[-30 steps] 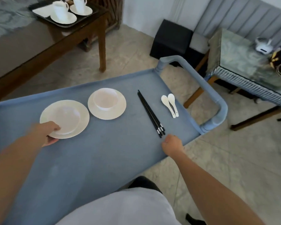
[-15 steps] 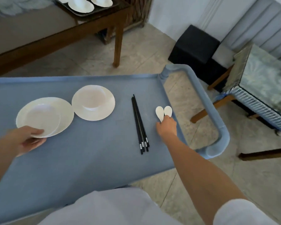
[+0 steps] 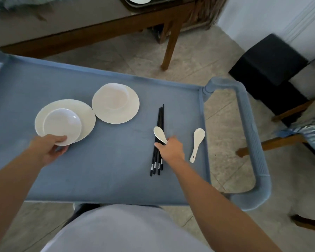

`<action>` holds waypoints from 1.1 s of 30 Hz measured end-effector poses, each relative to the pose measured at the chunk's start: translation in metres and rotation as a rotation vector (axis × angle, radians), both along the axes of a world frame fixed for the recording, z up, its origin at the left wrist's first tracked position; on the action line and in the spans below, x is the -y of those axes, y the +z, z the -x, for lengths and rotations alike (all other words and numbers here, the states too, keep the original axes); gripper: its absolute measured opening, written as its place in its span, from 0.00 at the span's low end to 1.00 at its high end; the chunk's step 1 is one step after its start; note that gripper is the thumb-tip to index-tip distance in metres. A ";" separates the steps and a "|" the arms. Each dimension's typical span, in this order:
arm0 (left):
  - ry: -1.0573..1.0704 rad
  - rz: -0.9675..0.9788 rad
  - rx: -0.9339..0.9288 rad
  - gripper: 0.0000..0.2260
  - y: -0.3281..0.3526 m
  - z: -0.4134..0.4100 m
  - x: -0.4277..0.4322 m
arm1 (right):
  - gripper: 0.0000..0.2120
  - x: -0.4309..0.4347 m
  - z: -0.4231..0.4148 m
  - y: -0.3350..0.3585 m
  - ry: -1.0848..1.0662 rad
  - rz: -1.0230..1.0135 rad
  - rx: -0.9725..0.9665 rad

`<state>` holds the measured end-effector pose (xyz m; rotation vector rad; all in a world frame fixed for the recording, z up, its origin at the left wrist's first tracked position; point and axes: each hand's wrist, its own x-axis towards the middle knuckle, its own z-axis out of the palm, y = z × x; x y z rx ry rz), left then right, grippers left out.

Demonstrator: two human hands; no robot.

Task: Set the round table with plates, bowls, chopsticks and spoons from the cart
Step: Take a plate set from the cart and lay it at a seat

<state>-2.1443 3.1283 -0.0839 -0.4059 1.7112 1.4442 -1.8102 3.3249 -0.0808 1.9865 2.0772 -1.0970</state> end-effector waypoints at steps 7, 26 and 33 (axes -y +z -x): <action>0.029 -0.029 -0.056 0.16 -0.001 -0.021 0.002 | 0.12 -0.011 -0.001 0.008 0.043 0.047 0.055; 0.038 -0.064 -0.075 0.19 -0.014 -0.017 0.012 | 0.11 0.002 -0.013 0.014 -0.099 0.163 -0.253; -0.019 -0.110 -0.016 0.19 -0.011 -0.010 0.020 | 0.11 0.038 0.018 0.034 -0.416 0.506 -0.851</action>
